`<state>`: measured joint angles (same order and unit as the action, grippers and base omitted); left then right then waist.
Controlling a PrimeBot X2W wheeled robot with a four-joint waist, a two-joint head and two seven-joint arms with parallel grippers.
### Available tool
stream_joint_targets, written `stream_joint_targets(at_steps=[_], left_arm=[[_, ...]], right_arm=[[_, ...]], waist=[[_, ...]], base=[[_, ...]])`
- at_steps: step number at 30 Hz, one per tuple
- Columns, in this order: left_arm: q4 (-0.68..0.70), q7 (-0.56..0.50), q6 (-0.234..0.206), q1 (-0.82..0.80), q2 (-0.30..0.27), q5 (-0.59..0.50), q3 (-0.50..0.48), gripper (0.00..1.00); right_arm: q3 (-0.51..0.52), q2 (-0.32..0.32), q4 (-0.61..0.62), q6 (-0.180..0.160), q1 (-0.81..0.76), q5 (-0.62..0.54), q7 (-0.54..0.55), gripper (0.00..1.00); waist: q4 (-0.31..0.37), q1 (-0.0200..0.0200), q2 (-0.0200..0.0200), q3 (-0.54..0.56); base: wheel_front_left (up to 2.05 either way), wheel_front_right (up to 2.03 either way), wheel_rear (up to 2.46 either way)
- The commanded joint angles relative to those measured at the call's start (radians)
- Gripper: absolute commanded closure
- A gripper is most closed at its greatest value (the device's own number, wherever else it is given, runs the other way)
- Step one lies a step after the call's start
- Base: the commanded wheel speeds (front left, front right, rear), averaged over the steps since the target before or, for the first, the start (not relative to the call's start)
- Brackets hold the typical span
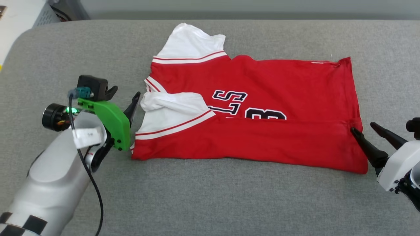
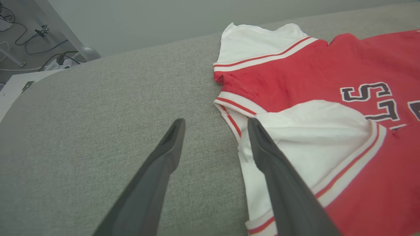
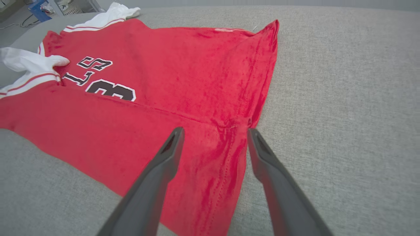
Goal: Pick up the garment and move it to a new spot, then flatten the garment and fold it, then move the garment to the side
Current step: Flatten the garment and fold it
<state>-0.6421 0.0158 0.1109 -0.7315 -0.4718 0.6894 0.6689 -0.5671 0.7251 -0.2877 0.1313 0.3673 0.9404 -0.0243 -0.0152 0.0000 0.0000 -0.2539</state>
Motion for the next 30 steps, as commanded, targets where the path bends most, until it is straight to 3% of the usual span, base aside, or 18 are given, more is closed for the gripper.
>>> stream_joint_targets(at_steps=[1,9,13,18,29,30], left_arm=[[0.019,-0.047,0.008,-0.027,-0.014,0.025,0.007,0.0],[0.137,-0.49,0.019,-0.064,-0.079,0.184,0.104,0.0],[0.18,-0.633,0.019,-0.062,-0.108,0.245,0.152,0.0],[0.177,-0.702,0.02,-0.047,-0.127,0.269,0.187,0.0],[0.074,-0.726,0.019,0.026,-0.076,0.281,0.268,0.0],[0.074,-0.72,0.019,0.029,-0.075,0.281,0.275,0.27]], right_arm=[[0.007,-0.001,0.005,-0.001,-0.011,-0.009,-0.01,0.0],[0.022,-0.015,0.018,-0.001,-0.021,-0.02,0.008,0.0],[0.025,-0.023,0.028,-0.001,-0.014,-0.026,0.018,0.0],[0.026,-0.041,0.034,-0.001,0.004,-0.034,0.022,0.0],[0.017,-0.052,0.022,-0.001,0.027,-0.035,0.025,0.0],[0.018,-0.048,0.023,-0.001,0.031,-0.037,0.026,0.0]], waist=[[-0.017,0.0,0.0,0.029],[-0.018,0.0,0.0,0.042],[-0.007,0.0,0.0,0.025],[0.015,0.0,0.0,-0.006],[0.039,0.0,0.0,-0.031],[0.039,0.0,0.0,-0.029]], base=[[0.0,0.0,0.0],[0.0,0.0,0.0],[0.0,0.0,0.0],[0.0,0.0,0.0],[0.0,0.0,0.0],[0.0,0.0,0.0]])
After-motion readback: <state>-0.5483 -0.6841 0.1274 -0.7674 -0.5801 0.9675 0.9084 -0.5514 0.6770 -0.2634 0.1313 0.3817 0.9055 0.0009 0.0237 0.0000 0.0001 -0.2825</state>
